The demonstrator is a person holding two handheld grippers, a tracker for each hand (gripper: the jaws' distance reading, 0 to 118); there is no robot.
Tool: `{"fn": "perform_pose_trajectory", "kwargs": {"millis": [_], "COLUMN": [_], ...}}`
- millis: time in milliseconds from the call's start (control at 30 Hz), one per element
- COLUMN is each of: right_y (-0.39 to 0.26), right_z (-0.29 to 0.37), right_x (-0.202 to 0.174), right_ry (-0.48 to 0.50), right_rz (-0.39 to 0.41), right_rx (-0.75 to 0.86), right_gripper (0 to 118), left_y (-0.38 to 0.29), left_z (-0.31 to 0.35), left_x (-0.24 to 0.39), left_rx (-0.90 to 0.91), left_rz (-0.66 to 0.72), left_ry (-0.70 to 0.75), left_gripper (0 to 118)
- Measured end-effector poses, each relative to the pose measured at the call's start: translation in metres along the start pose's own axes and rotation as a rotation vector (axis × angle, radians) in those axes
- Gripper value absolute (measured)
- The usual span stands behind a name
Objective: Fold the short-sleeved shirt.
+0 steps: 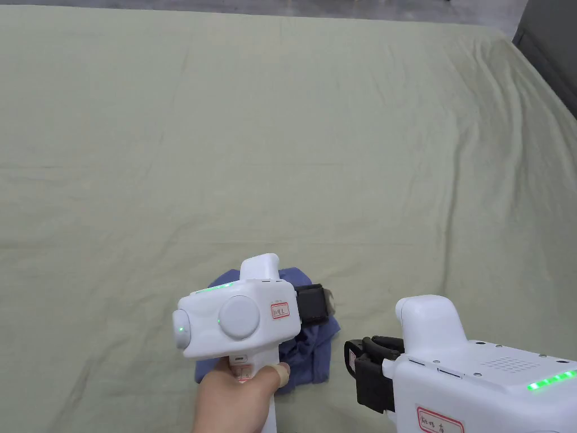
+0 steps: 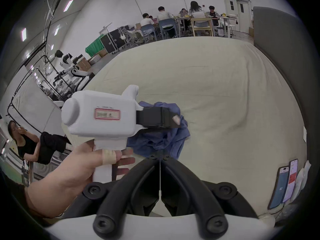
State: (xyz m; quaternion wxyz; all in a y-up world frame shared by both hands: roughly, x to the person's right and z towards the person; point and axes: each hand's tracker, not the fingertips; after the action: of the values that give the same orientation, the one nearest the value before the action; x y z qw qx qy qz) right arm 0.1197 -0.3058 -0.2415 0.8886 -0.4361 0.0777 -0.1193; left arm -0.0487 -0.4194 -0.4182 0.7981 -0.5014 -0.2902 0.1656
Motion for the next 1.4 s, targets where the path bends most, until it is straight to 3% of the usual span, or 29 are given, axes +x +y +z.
{"fn": "perform_pose_trajectory", "kwargs": {"millis": [100, 200, 233, 300, 400, 700, 867, 933, 1033, 1133, 1400], "right_y": [0.000, 0.001, 0.002, 0.002, 0.002, -0.002, -0.005, -0.003, 0.004, 0.018, 0.046], "right_z": [0.002, 0.009, 0.012, 0.017, 0.019, 0.034, 0.050, 0.056, 0.059, 0.046, -0.067], "right_x": [0.004, 0.010, 0.012, 0.018, 0.025, 0.034, 0.044, 0.046, 0.045, 0.037, 0.002], "right_ry": [0.009, 0.021, 0.019, 0.018, 0.005, -0.064, -0.097, -0.113, -0.113, -0.082, 0.055], "right_rz": [-0.006, -0.011, -0.019, -0.034, -0.043, -0.075, -0.084, -0.079, -0.062, -0.031, 0.026], "right_rx": [0.008, 0.043, 0.057, 0.075, 0.086, 0.086, 0.090, 0.100, 0.121, 0.133, 0.009], "right_gripper": [3, 3, 3, 3, 3, 3, 3, 3, 3, 3, 3], "left_y": [0.003, 0.006, 0.009, 0.014, 0.018, -0.028, -0.047, -0.043, -0.037, -0.027, -0.003], "left_z": [0.029, 0.082, 0.098, 0.117, 0.110, -0.031, -0.069, -0.058, -0.011, 0.052, 0.164], "left_x": [0.010, 0.007, 0.003, -0.003, -0.010, 0.039, 0.057, 0.061, 0.061, 0.042, -0.062], "left_rx": [-0.015, 0.109, 0.139, 0.185, 0.124, -0.188, -0.241, -0.224, -0.184, -0.125, 0.040], "left_rz": [-0.042, -0.073, -0.087, -0.122, -0.180, -0.431, -0.402, -0.394, -0.343, -0.347, -0.154], "left_ry": [0.014, -0.032, 0.012, 0.175, 0.289, 0.208, 0.118, 0.111, -0.074, -0.107, 0.225], "left_gripper": [101, 99, 77, 0, 0, 0, 0, 0, 0, 0, 0]}}
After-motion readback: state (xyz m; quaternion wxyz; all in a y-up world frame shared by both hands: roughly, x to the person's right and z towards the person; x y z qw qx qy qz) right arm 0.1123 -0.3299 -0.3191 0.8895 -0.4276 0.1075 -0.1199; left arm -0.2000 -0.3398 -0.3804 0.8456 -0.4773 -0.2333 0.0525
